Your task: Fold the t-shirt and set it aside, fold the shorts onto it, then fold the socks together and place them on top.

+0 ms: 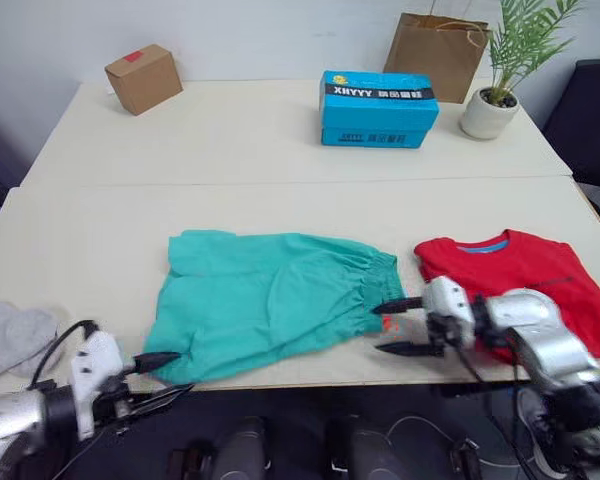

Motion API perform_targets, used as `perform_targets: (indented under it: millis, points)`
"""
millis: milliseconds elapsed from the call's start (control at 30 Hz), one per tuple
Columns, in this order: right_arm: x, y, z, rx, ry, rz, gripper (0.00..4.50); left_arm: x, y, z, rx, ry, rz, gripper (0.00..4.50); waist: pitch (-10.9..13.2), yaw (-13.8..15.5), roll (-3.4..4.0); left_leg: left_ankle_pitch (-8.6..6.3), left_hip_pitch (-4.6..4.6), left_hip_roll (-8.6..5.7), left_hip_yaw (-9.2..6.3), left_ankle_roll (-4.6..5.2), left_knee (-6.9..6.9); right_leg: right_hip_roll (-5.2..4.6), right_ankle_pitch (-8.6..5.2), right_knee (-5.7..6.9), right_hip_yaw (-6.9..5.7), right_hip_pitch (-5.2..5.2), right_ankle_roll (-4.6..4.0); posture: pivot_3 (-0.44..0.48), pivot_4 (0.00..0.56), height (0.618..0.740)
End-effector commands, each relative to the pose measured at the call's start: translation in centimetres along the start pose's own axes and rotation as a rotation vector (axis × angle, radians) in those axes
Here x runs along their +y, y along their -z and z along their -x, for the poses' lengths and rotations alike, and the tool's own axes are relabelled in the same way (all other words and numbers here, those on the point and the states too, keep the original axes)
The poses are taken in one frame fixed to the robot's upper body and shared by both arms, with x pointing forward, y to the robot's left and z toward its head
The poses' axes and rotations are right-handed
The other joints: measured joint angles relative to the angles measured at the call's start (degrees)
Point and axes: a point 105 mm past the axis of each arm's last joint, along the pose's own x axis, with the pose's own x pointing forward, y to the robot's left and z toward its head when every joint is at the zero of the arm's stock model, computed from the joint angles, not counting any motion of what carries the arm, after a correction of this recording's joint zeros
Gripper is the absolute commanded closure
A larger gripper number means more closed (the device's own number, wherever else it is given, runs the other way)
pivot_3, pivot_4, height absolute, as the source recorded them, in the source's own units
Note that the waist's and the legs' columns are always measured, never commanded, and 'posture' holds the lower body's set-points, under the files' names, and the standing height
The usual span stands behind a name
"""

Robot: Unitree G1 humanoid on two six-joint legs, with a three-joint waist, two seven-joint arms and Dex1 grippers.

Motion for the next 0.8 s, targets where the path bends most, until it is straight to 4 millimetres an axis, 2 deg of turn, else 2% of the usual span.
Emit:
perform_targets:
  millis: [33,67,133,200,233,367,433,467,500,533,567,633,700,800]
  points:
    - [0.9,-5.0,0.6,-0.166,-0.028,-0.056,0.21,0.6,-3.2,1.1,-0.117,0.042,0.056,1.81,0.0,0.2,0.01,0.0,0.01,0.0,-0.03,0.0,0.01,0.0,-0.02,-0.01,-0.01,0.03,-0.03,0.0,0.15,0.74]
    - [0.7,-5.9,0.4,-0.203,-0.012,-0.063,0.06,0.8,-4.2,0.9,-0.159,0.058,0.067,1.81,-0.01,0.23,0.01,0.02,0.04,0.0,-0.03,0.0,0.01,0.0,-0.04,-0.01,0.0,0.04,-0.08,0.0,0.15,0.74]
    - [0.0,-7.0,-0.6,-0.254,0.034,-0.072,0.14,1.7,-6.4,-0.3,-0.254,0.062,0.059,1.81,-0.01,0.45,0.01,0.05,0.06,0.0,-0.03,-0.02,0.0,0.0,-0.11,-0.03,0.03,0.07,-0.21,0.0,0.15,0.74]
    - [-0.8,-7.4,-2.4,-0.276,0.092,-0.057,0.6,2.7,-7.7,-2.4,-0.295,0.052,0.021,2.2,-0.02,0.66,0.02,0.11,0.04,-0.01,-0.03,-0.05,0.01,0.0,-0.14,-0.02,0.05,0.06,-0.25,0.0,0.15,0.74]
    - [-1.2,-7.1,-3.6,-0.266,0.129,-0.036,0.91,3.0,-7.8,-3.7,-0.286,0.055,-0.009,2.39,-0.06,0.73,0.03,0.12,0.04,-0.04,0.0,-0.05,-0.02,-0.01,-0.14,-0.03,0.08,0.05,-0.25,0.0,0.15,0.74]
    - [-2.8,-6.5,-8.5,-0.276,0.319,0.032,2.34,4.7,-7.4,-9.1,-0.262,0.01,-0.1,3.65,-0.1,0.78,0.03,0.19,0.04,-0.1,0.05,-0.41,-0.06,0.02,-0.01,0.17,0.06,-0.07,-0.01,0.0,0.15,0.74]
    - [-3.3,-6.0,-9.9,-0.248,0.394,0.102,3.03,5.0,-7.4,-10.9,-0.27,0.013,-0.114,4.29,-0.11,0.77,0.01,0.26,-0.25,-0.08,0.12,-0.52,-0.02,0.09,0.0,0.25,0.06,-0.35,0.0,0.0,0.15,0.74]
    - [-3.4,-5.7,-10.4,-0.232,0.411,0.129,3.37,5.3,-7.4,-11.5,-0.283,-0.004,-0.124,4.5,-0.12,0.73,-0.01,0.28,-0.53,-0.1,0.16,-0.51,0.07,0.09,0.01,0.38,0.09,-0.68,0.03,0.0,0.15,0.74]
    - [-3.6,-5.3,-10.7,-0.219,0.453,0.158,3.76,5.4,-7.1,-12.3,-0.284,-0.008,-0.11,4.5,-0.12,0.7,-0.02,0.3,-0.86,-0.11,0.21,-0.47,0.14,0.09,0.03,0.55,0.11,-0.97,0.06,0.0,0.15,0.74]
    - [-3.8,-5.0,-10.9,-0.213,0.48,0.176,4.07,5.6,-6.8,-12.8,-0.284,-0.012,-0.102,4.5,-0.14,0.67,-0.05,0.34,-0.91,-0.11,0.26,-0.43,0.11,0.09,0.08,0.48,0.12,-1.0,0.16,0.0,0.15,0.74]
    - [-3.7,-3.8,-11.0,-0.198,0.531,0.182,4.43,6.2,-5.8,-13.7,-0.272,-0.052,-0.121,4.5,-0.14,0.62,-0.06,0.33,-0.87,-0.11,0.28,-0.41,0.14,0.08,0.09,0.5,0.12,-0.98,0.18,0.0,0.15,0.74]
    - [-3.6,-2.6,-10.7,-0.189,0.605,0.191,4.47,7.1,-4.5,-14.6,-0.269,-0.116,-0.154,4.5,-0.19,0.72,-0.13,0.35,-0.8,-0.13,0.32,-0.38,0.09,0.06,0.1,0.38,0.12,-0.91,0.19,0.0,0.15,0.74]
    - [-3.9,-2.1,-9.6,-0.21,0.692,0.174,4.47,7.9,-3.7,-14.8,-0.281,-0.172,-0.139,4.5,-0.19,0.73,-0.13,0.36,-0.75,-0.12,0.34,-0.39,0.11,0.06,0.09,0.28,0.15,-0.92,0.19,0.0,0.15,0.74]
    - [-4.5,-0.2,-6.2,-0.235,0.906,0.088,4.47,8.6,-2.0,-14.4,-0.252,-0.222,-0.155,4.5,-0.37,0.83,-0.3,0.43,-0.64,-0.11,0.32,-0.37,0.13,0.03,0.1,0.35,0.17,-0.82,0.19,0.0,0.15,0.74]
